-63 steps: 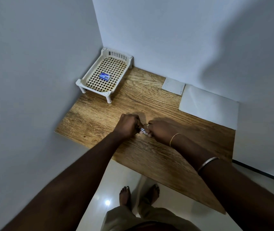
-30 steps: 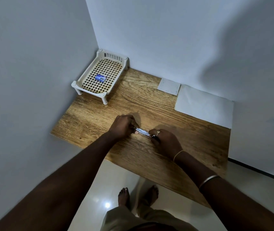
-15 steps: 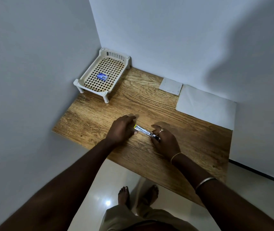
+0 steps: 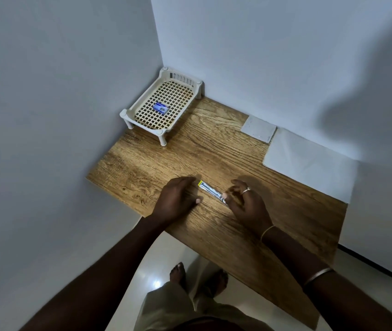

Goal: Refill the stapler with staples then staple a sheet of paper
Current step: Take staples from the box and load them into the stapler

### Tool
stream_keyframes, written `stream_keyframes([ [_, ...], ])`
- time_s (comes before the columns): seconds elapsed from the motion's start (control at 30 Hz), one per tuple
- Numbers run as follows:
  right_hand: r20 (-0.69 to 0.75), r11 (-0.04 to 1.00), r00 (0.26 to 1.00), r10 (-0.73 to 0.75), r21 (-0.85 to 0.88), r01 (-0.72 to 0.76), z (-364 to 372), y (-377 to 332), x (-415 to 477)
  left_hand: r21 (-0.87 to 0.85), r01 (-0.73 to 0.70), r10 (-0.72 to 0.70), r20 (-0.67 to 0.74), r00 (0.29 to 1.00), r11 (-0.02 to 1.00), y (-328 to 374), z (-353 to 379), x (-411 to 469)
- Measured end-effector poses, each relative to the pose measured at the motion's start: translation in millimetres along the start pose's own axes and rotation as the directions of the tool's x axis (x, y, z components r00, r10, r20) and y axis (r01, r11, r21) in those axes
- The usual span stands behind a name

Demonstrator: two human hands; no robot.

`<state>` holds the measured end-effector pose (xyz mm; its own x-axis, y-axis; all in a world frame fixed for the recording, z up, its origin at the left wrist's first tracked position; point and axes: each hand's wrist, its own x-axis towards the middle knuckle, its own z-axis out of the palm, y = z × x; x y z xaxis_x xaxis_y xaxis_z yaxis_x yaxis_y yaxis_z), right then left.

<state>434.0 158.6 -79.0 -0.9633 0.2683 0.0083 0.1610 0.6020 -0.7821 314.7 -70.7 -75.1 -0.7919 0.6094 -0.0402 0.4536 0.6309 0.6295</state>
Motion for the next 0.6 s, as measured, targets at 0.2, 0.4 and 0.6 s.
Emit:
stream_keyframes([
  [0.2, 0.012, 0.998, 0.999, -0.042, -0.051, 0.043, -16.6, -12.6, 51.7, -0.097, 0.044, -0.050, -0.057, 0.997, 0.994, -0.5, -19.3, 18.1],
  [0.4, 0.025, 0.986, 0.991, -0.132, -0.100, 0.133, 2.7, -49.9, 138.0, -0.089, 0.008, -0.025, -0.191, 0.981, 0.996, -15.5, -74.0, 65.3],
  [0.6, -0.006, 0.967, 0.986, -0.167, -0.194, 0.163, 44.6, -101.1, 219.0, -0.140, 0.118, -0.155, -0.292, 0.944, 0.983, -40.3, -128.2, 129.9],
])
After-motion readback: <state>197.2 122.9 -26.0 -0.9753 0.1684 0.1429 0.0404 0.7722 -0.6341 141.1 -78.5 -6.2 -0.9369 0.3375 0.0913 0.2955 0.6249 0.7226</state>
